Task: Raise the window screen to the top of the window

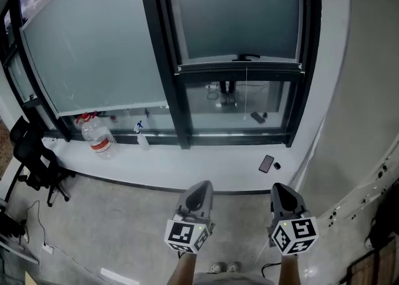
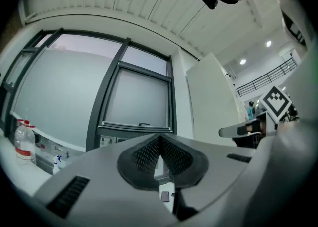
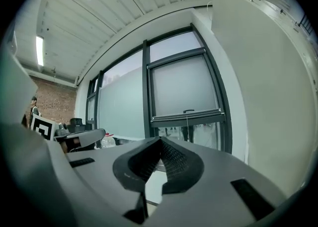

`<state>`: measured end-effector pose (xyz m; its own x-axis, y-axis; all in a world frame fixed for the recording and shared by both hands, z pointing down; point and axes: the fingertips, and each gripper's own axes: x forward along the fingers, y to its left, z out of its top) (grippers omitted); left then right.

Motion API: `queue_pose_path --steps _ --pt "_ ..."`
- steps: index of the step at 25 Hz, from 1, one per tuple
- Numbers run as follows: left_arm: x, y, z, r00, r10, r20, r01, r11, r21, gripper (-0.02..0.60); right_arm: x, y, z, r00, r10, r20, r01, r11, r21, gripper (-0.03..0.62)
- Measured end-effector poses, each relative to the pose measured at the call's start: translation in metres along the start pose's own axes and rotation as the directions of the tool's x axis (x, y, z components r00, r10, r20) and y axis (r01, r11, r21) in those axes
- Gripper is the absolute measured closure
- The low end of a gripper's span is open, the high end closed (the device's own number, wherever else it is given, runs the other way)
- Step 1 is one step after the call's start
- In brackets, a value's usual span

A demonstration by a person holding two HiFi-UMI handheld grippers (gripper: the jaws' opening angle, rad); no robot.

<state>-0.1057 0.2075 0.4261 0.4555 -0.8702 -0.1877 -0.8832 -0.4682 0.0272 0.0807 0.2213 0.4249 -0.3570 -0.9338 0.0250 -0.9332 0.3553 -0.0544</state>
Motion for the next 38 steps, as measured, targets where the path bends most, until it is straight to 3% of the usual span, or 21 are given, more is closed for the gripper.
queue_pose_path --steps 11,19,25,33,38 --pt "0.005 0.002 -0.016 0.998 0.06 -0.02 -0.059 0.998 0.018 0.58 0.005 -0.039 -0.021 0.999 -0.016 -0.036 0.016 1.0 -0.001 0.589" --pt "0.049 0.019 -0.033 0.996 0.071 -0.051 -0.07 0.997 0.021 0.58 0.046 -0.07 -0.032 0.997 -0.026 -0.072 0.028 0.999 0.025 0.589" --pt "0.121 0.062 -0.051 0.996 0.079 -0.033 -0.079 0.997 0.003 0.58 0.122 -0.099 -0.032 0.997 -0.033 -0.072 0.034 0.999 0.008 0.589" --pt "0.24 0.134 -0.041 0.998 0.063 0.012 -0.063 0.998 -0.007 0.58 0.247 -0.143 0.01 0.997 -0.08 -0.022 0.08 0.997 -0.016 0.589" --pt "0.291 0.16 -0.054 0.998 0.055 -0.005 -0.055 0.998 -0.009 0.58 0.302 -0.162 0.016 0.996 -0.088 -0.02 0.088 0.996 -0.023 0.589"
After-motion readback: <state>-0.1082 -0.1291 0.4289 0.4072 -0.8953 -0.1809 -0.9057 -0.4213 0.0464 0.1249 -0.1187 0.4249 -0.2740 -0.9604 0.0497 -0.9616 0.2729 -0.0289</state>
